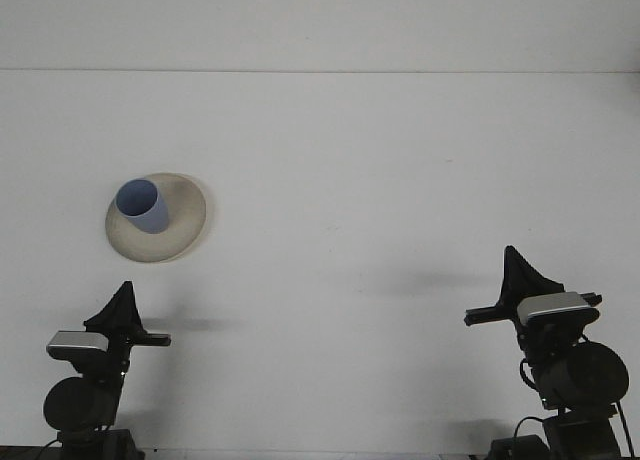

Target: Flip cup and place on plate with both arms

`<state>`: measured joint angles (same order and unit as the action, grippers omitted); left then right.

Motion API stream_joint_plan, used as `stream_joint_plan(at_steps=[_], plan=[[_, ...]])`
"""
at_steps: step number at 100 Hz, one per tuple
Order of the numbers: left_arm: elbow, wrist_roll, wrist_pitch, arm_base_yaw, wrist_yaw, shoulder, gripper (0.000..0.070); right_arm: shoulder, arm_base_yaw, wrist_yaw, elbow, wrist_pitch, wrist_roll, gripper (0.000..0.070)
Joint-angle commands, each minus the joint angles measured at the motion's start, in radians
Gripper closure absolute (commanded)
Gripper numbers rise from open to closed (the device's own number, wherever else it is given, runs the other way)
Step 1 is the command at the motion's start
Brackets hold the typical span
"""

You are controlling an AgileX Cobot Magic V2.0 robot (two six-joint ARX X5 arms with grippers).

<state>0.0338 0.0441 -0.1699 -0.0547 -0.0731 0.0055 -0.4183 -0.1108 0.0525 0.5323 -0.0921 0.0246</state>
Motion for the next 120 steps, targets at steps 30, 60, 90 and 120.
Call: stream_joint_plan(at_steps=[30, 60, 90, 120], plan=[[-0.02, 0.01, -0.011, -0.001, 0.005, -0.001, 0.0686, 0.0, -0.001, -0.001, 0.004, 0.011, 0.012, 0.07], [-0.02, 0.01, -0.011, -0.001, 0.006, -0.001, 0.0686, 0.015, 0.005, -0.016, -0.016, 0.027, -0.098, 0.07], [-0.02, 0.01, -0.011, -0.001, 0.006, -0.001, 0.0686, 0.291, 0.099, -0.026, -0.333, 0.117, -0.233, 0.07], [-0.02, 0.01, -0.011, -0.001, 0.006, -0.002, 0.0686, 0.417, 0.111, -0.025, -0.52, 0.112, -0.322, 0.07]])
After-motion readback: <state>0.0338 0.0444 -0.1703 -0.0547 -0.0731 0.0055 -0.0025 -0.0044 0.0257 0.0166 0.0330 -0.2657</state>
